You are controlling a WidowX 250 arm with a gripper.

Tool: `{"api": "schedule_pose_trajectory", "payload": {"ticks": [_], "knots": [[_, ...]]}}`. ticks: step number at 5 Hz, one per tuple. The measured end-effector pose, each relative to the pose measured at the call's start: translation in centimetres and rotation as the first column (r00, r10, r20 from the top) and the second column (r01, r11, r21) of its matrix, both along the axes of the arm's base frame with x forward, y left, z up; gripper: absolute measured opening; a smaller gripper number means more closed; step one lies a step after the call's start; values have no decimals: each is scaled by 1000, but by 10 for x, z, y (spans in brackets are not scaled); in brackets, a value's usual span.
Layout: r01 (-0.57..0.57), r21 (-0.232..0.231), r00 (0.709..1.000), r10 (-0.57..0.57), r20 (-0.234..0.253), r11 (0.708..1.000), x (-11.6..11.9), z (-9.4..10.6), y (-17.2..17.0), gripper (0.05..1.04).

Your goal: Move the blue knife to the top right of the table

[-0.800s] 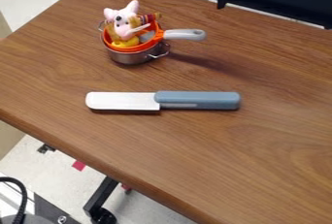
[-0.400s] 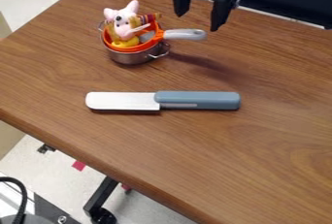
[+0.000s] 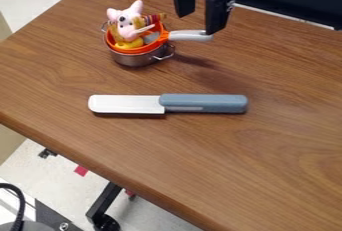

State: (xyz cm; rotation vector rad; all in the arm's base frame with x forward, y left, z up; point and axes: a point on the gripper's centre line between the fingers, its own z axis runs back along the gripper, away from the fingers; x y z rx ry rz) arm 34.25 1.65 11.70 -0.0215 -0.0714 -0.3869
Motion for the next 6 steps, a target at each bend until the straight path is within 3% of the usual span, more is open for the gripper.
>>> {"api": "schedule_pose_trajectory", "payload": {"ticks": [2, 3, 4, 6], "knots": [[235, 0, 972, -235, 1, 972, -36, -28, -11, 995], [311, 28, 950, -311, 18, 950, -43, -41, -18, 995], [359, 37, 933, -359, 1, 933, -38, -51, -26, 995], [389, 51, 919, -391, 52, 920, -37, -69, -32, 995]]}}
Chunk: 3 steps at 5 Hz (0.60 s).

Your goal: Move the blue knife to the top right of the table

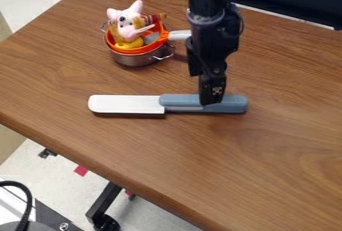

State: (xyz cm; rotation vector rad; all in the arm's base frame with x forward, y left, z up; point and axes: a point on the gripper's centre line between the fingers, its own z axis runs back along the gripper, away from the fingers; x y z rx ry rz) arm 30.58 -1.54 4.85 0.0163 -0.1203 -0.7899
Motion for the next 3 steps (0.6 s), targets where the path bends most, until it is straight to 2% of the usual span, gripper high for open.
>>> {"api": "schedule_pose_trajectory", "payload": {"ticks": [1, 3], "knots": [[3, -7, 1000, -3, 5, 1000, -2, -10, 1, 995], [18, 78, 999, -15, -32, 997, 0, -30, -1, 995]]}}
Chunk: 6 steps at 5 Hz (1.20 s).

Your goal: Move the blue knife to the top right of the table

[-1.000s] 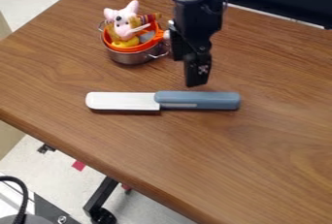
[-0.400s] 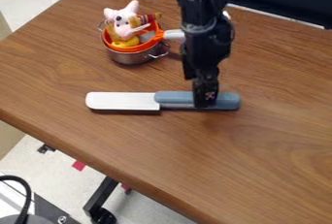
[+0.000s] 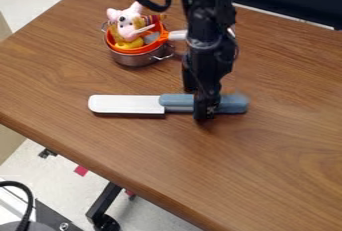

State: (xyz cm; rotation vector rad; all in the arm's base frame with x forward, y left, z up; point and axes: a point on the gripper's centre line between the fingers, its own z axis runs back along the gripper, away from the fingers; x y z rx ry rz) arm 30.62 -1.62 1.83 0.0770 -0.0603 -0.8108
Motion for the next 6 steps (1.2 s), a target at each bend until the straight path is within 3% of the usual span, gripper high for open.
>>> {"api": "schedule_pose_trajectory", "payload": {"ticks": [1, 3, 4, 5, 6], "knots": [[16, 21, 1000, -16, 13, 1000, 2, 0, 0, 953], [81, 86, 997, -82, 7, 993, -3, 2, 2, 409], [98, 83, 995, -95, -42, 992, -6, 6, 6, 369], [97, 125, 995, -95, -20, 988, -2, 31, 13, 368], [166, 95, 986, -165, -18, 982, 2, 58, 20, 368]]}}
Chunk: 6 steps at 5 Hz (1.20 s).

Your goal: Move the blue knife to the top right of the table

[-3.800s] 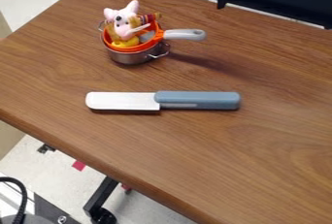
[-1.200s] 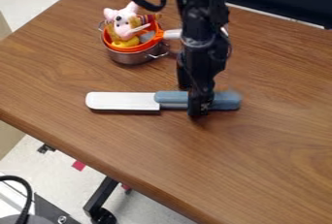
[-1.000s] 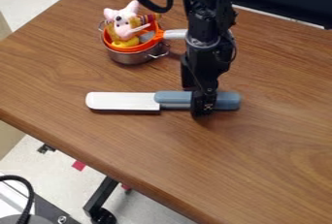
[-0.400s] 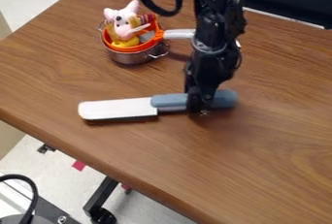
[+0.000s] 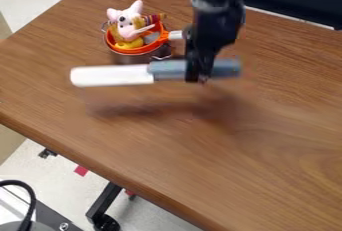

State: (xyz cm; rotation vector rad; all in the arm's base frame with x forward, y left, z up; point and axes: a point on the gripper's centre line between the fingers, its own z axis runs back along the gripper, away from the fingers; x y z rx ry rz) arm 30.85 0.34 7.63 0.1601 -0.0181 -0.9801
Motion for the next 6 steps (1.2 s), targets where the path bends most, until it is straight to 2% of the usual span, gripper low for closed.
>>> {"api": "schedule_pose_trajectory", "payload": {"ticks": [1, 2, 3, 4, 5, 6], "knots": [[157, 25, 985, -159, 74, 987, 14, 26, 1, 368], [371, 63, 927, -373, 28, 926, 42, 49, 1, 369], [548, 123, 836, -547, -39, 827, 67, 47, -4, 369], [559, 123, 829, -552, -90, 820, 96, 36, -6, 368], [605, 119, 796, -601, -73, 787, 111, 27, -10, 368], [607, 99, 794, -607, -32, 789, 124, 8, -17, 368]]}}
